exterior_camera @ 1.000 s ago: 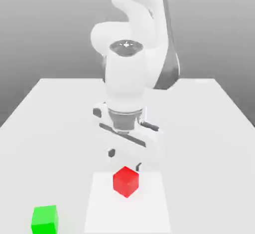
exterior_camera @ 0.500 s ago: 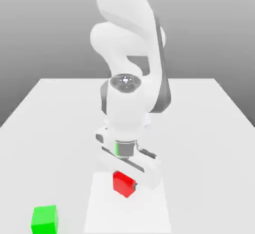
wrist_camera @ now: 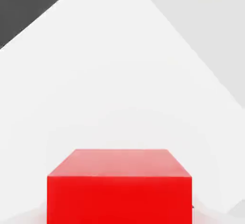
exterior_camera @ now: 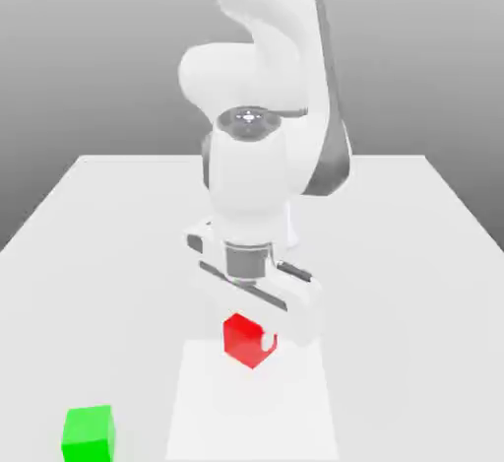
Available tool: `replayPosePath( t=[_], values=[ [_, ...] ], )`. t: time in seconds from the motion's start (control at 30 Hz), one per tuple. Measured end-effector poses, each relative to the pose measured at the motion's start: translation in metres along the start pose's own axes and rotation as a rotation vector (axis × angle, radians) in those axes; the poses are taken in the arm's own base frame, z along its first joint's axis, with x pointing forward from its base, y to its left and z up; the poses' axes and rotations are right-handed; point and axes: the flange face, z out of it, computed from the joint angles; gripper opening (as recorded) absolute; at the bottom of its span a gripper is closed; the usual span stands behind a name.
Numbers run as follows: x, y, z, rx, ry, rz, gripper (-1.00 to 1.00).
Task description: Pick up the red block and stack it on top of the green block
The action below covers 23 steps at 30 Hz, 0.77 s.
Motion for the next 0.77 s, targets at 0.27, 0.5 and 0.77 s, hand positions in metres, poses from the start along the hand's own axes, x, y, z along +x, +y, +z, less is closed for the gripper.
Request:
replayPosePath(
  t=[0.27, 0.5, 0.77],
  values=[
    [0.076, -0.055, -0.028, 0.01, -0.034, 0.263, -1.0],
    [0.181, -0.093, -0.04, -0.001, -0.007, 0.544, -1.0],
    [0.197, -0.095, 0.017, -0.004, 0.001, 0.58, 1.0]
  ],
)
